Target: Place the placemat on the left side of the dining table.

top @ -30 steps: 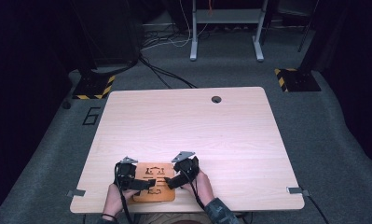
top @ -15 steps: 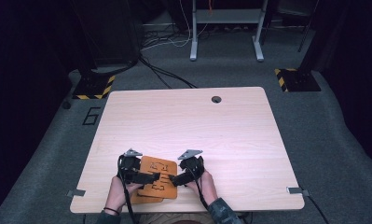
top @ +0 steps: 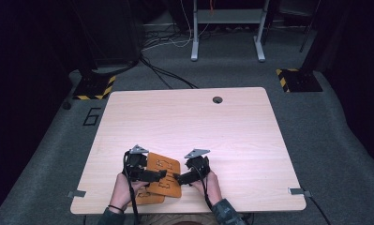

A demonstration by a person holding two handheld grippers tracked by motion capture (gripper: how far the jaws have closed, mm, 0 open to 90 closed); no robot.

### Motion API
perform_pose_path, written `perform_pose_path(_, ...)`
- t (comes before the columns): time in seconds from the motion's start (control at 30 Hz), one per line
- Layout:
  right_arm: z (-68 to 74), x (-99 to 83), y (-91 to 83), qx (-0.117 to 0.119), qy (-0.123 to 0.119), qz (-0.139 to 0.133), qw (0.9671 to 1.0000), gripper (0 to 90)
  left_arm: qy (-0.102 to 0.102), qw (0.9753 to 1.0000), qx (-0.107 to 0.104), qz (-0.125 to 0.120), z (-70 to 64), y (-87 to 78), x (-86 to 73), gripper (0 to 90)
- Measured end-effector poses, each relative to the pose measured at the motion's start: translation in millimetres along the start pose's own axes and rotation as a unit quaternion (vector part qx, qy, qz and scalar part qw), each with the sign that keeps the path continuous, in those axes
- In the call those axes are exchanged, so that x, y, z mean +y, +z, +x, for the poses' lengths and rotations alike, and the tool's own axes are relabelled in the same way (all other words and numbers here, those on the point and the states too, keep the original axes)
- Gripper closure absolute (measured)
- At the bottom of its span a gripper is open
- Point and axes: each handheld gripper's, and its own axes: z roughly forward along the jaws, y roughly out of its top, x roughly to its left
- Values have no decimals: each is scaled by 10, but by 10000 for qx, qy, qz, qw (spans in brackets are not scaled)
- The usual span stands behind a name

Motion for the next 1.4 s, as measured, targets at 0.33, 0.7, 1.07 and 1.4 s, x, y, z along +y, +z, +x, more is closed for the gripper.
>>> perform_pose_path(0.33,-51,-20,-34,1,141,-61,9999,1,95,9999,-63,-80,-167,21,109,116)
perform_pose_path(0.7,-62,-33,-48,-231,68,-44,9997,15,345,9991,-239,-73,-323,39,169,184)
perform_pose_path(1.07,-98,-46,-76,-173,223,-85,9996,14,475,9983,-337,-19,-407,114,221,301)
perform_pose_path(1.4,-149,-70,-115,-256,321,-127,9991,14,477,9982,-360,32,-387,204,281,507)
